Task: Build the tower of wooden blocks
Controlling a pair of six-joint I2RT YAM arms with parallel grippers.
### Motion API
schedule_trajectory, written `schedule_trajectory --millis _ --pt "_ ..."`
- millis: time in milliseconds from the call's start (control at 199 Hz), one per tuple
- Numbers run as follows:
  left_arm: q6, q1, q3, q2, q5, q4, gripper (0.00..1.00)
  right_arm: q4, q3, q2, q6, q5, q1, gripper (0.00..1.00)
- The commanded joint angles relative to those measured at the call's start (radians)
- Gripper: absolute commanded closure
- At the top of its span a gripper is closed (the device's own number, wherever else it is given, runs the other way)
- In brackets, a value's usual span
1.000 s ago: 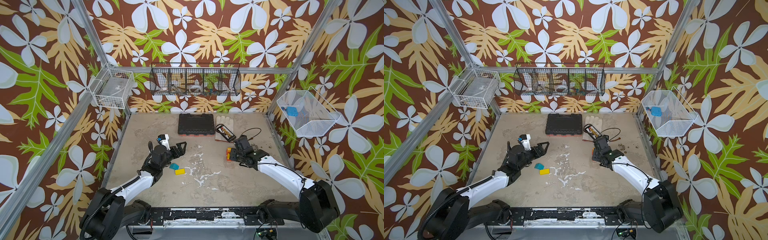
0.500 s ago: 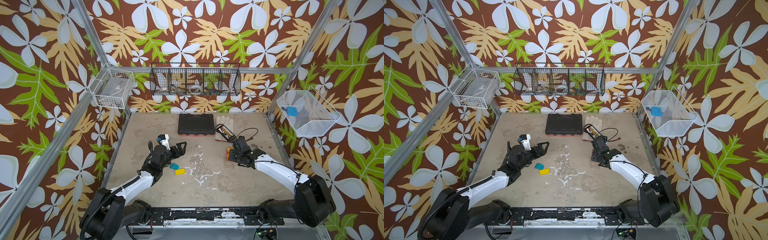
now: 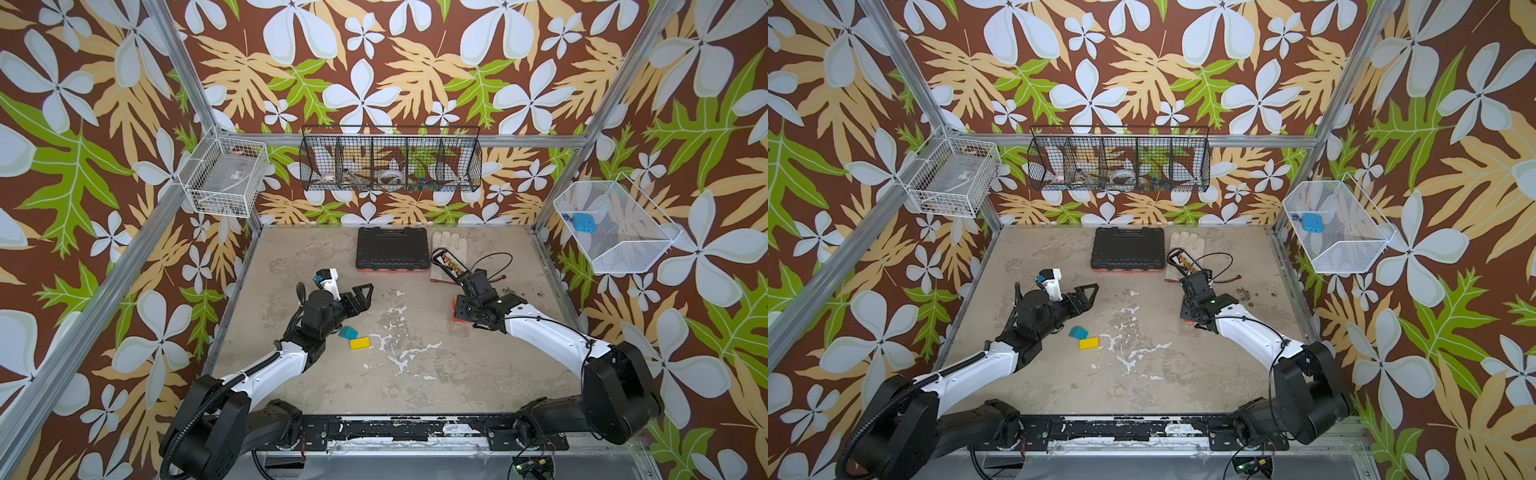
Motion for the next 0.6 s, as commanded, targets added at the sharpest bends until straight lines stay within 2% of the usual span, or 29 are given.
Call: schedule_trajectory --millis 0,186,452,597 --pt "0.004 -0.001 0.001 0.002 -0.006 0.024 0.04 0.005 0.012 0.017 -0.010 0.024 0.001 0.37" --pt "0.005 0.000 0.001 0.003 -0.005 0.023 0.04 0.007 0.023 0.052 -0.018 0.023 0.000 0.35" --pt "0.006 -0.001 0.001 0.002 -0.007 0.023 0.04 -0.001 0.024 0.062 -0.021 0.046 0.000 0.25" --pt "0.006 -0.001 0.001 0.004 -0.007 0.024 0.04 -0.001 0.025 0.065 -0.023 0.050 0.001 0.24"
